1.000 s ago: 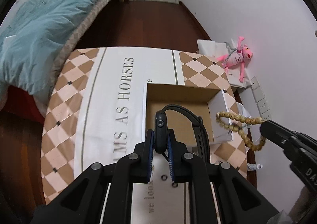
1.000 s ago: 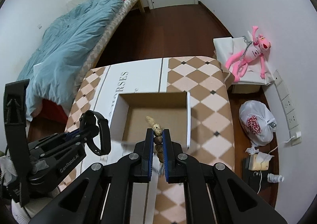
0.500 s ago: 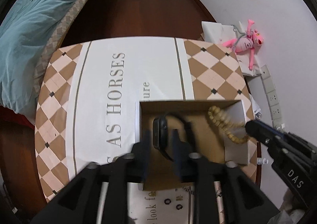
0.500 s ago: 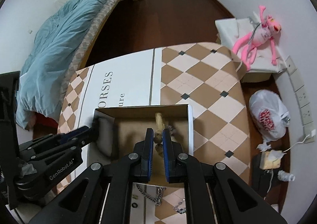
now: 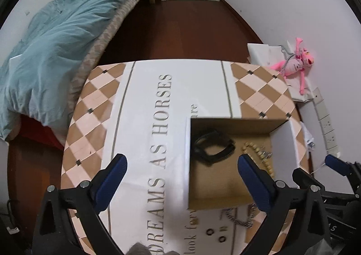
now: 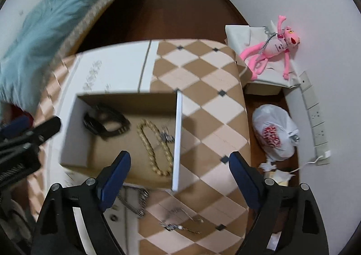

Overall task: Organize jewelry
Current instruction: 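Open both grippers and lift them away from the box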

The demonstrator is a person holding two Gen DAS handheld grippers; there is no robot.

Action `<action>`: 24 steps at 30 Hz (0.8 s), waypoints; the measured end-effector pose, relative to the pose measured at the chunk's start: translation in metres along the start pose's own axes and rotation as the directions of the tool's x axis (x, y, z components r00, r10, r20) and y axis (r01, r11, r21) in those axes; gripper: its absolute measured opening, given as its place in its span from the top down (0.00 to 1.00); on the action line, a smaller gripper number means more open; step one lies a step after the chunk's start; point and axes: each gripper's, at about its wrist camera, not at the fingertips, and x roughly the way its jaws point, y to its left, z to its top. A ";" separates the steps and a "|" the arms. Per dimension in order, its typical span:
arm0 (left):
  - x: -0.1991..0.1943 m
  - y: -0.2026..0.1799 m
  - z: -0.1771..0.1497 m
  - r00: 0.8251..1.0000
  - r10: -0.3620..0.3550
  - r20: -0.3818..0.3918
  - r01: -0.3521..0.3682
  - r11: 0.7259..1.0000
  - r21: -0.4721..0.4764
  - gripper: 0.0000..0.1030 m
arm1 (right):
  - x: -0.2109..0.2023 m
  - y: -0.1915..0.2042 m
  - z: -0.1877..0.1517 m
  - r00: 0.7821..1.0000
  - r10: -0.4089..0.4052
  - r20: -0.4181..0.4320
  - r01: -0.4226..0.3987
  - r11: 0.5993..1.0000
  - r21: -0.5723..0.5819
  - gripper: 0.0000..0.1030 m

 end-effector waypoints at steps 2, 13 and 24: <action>0.004 0.001 -0.009 1.000 0.012 -0.005 -0.012 1.000 0.002 0.02 | 0.004 0.001 -0.007 1.000 -0.004 -0.009 0.004 1.000 -0.003 0.11; -0.011 -0.003 -0.034 0.999 0.041 0.031 -0.042 0.999 0.006 0.02 | -0.010 -0.004 -0.026 0.998 -0.043 0.040 0.042 0.999 0.021 0.09; -0.067 -0.012 -0.045 0.988 0.039 0.150 -0.041 0.999 0.011 0.02 | -0.076 -0.009 -0.045 0.979 -0.074 0.190 0.068 0.997 0.039 0.09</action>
